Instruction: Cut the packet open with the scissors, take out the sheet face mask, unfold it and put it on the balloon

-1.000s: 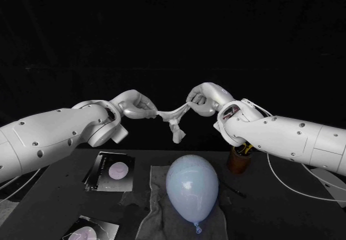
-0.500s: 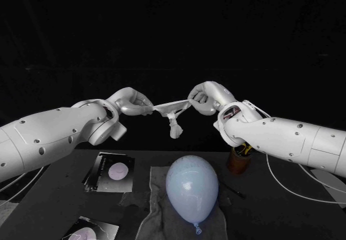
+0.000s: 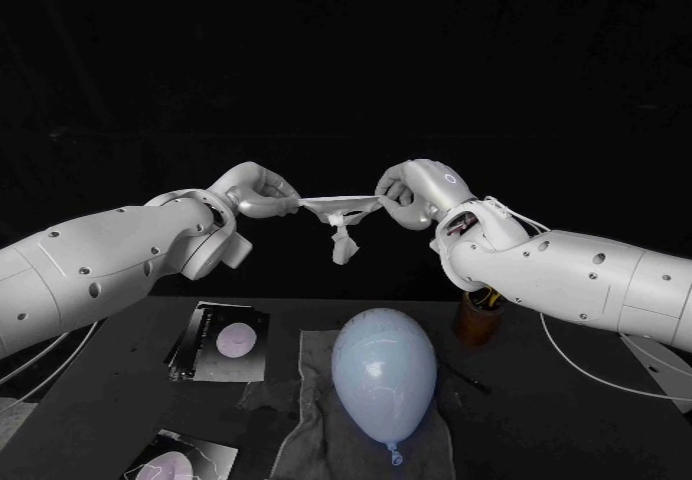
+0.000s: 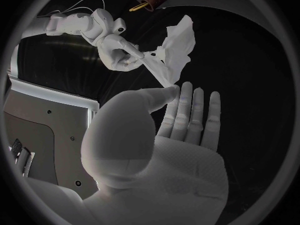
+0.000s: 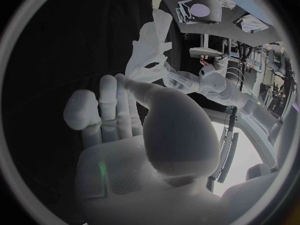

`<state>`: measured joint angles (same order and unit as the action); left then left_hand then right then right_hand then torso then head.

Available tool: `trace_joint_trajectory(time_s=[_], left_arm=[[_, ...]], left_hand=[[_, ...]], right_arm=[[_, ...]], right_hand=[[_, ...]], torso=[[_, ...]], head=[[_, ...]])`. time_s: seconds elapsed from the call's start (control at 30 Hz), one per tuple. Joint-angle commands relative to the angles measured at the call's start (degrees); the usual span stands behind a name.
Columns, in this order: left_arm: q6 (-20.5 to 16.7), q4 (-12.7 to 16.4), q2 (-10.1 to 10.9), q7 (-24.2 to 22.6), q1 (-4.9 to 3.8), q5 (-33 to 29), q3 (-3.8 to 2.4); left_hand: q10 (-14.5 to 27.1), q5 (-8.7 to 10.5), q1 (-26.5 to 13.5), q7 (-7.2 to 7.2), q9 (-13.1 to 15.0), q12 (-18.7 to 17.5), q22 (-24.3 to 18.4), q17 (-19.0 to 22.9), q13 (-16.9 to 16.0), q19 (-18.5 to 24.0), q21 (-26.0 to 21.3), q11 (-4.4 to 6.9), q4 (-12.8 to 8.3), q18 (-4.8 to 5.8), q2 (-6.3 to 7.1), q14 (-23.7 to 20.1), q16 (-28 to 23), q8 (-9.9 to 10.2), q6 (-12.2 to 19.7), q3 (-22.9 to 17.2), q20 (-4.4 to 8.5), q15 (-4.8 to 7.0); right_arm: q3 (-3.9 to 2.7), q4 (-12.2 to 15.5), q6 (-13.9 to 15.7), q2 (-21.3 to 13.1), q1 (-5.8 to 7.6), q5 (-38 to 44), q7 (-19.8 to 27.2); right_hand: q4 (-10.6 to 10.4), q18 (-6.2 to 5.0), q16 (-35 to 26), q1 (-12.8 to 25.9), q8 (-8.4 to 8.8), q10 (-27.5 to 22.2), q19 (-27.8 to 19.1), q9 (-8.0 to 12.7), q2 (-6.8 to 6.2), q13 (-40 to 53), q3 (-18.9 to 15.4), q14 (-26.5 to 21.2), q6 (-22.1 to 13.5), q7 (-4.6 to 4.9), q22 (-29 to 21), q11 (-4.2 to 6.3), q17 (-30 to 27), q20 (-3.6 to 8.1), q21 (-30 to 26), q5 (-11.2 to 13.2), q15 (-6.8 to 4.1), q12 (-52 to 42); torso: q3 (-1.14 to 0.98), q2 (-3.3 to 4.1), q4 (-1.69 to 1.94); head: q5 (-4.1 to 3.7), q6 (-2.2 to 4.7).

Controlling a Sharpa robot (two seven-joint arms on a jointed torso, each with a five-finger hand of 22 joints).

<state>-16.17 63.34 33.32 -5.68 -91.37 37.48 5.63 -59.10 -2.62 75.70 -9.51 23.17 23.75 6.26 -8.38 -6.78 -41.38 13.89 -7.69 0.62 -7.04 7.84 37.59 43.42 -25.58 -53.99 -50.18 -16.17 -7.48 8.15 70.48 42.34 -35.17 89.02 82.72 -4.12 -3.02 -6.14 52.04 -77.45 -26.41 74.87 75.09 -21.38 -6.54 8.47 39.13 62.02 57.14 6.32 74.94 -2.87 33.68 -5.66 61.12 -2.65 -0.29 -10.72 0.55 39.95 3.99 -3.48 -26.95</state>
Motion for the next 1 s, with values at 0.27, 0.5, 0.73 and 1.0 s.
trace_joint_trajectory(time_s=[0.27, 0.5, 0.73, 1.0], left_arm=[[-2.1, -1.6, -1.4, -0.9, -0.12, 0.5, -0.1], [-1.9, -0.4, -0.9, -1.0, -0.12, 0.5, -0.16], [-2.9, 1.3, 0.0, -1.0, -0.26, -0.4, -0.8], [-2.7, 3.3, 0.5, -1.0, -0.95, -1.8, -2.23]], left_hand=[[0.0, -0.28, 0.2, -0.06, 4.8, 0.3, 0.1, -0.1, -0.1, -0.3, 0.3, 0.35, -0.4, -0.66, -0.22, 0.4, 0.3, -0.3, -0.2, 0.1, -0.01, -0.01], [0.0, -0.28, 0.2, -0.07, 4.8, 0.4, 0.1, -0.1, -0.1, -0.3, 0.3, 0.35, -0.4, -0.66, -0.23, 0.4, 0.3, -0.3, -0.3, 0.1, -0.02, -0.01], [-0.1, -0.28, 0.2, -0.07, 4.9, 0.5, 0.1, -0.1, -0.2, -0.2, 0.4, 0.37, -0.4, -0.66, -0.2, 0.5, 0.4, -0.3, -0.3, 0.1, -0.04, 0.0], [0.1, -0.28, 0.5, -0.13, 5.1, 0.7, 0.3, -0.1, -0.3, -0.2, 0.7, 0.34, -0.8, -0.71, -0.21, 0.3, 0.5, -0.3, -0.3, 0.0, 0.0, 0.01]], right_arm=[[-0.5, 1.6, 2.9, 0.9, 1.11, 15.6, -7.8], [-0.7, 0.6, 4.4, 2.0, 1.79, 17.9, -9.4], [-0.7, -1.8, 1.1, 3.1, 1.9, 16.6, -7.7], [-0.34, -4.3, -2.3, 4.1, 0.54, 10.6, -6.0]], right_hand=[[-0.2, 0.6, -0.3, -0.5, -0.41, 1.0, 1.0, -0.2, -0.25, 0.2, -0.2, 0.8, 0.4, 0.12, 7.5, 0.16, 0.1, 0.04, 1.5, -0.1, -0.21, -0.2], [-0.3, 0.69, -0.3, -0.4, -0.47, 1.1, 1.3, -0.3, -0.3, 0.2, -0.3, 0.9, 0.5, 0.04, 7.7, 0.22, 0.1, 0.06, 2.0, -0.1, -0.26, -0.2], [-0.5, 0.73, -0.4, -0.3, -0.49, 1.2, 1.4, -0.4, -0.36, 0.3, -0.4, 1.0, 0.5, -0.01, 7.7, 0.24, 0.1, 0.08, 2.2, -0.1, -0.28, -0.1], [-0.5, 0.56, -0.5, -0.4, -0.42, 1.1, 1.0, -0.4, -0.28, 0.3, -0.3, 1.0, 0.4, -0.02, 7.5, 0.26, 0.1, 0.09, 1.3, -0.1, -0.29, 0.0]], torso=[[0.02, -0.12, -0.03], [0.03, -0.03, 0.02], [0.15, -0.02, 0.0], [0.22, 0.05, 0.32]], head=[[-0.04, 0.33], [-0.25, 0.31], [-0.52, 0.46], [-0.44, 0.45]])
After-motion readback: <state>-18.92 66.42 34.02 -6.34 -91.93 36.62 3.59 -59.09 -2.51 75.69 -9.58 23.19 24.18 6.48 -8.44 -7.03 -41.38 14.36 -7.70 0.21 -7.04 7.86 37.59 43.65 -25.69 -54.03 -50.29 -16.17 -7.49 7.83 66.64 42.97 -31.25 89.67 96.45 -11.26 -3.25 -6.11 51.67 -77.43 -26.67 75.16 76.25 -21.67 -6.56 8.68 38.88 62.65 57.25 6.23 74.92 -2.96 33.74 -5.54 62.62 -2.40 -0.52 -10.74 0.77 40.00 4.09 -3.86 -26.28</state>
